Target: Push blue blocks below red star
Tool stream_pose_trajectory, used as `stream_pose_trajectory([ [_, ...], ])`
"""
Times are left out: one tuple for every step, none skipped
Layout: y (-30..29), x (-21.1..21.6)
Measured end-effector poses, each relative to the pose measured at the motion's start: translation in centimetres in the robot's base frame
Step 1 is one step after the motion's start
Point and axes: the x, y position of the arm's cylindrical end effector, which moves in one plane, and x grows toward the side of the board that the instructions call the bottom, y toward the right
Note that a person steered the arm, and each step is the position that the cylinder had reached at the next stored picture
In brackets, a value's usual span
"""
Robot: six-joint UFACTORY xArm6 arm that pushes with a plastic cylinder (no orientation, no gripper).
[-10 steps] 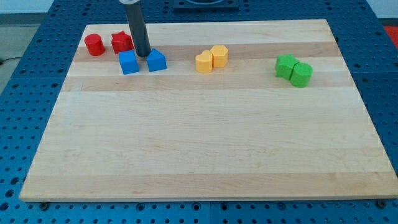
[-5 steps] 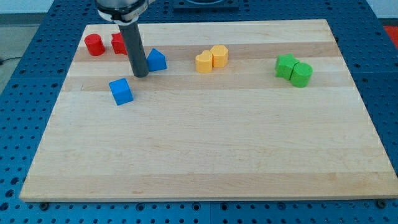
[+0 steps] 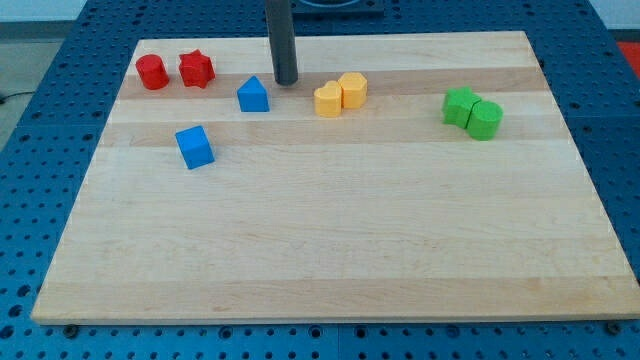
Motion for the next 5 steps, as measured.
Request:
stream_pose_trajectory([
  [-1.2,1.4],
  [-3.2,1.5],
  [-5.6,1.5],
  [-6.7,1.7],
  [-6.9,2.6],
])
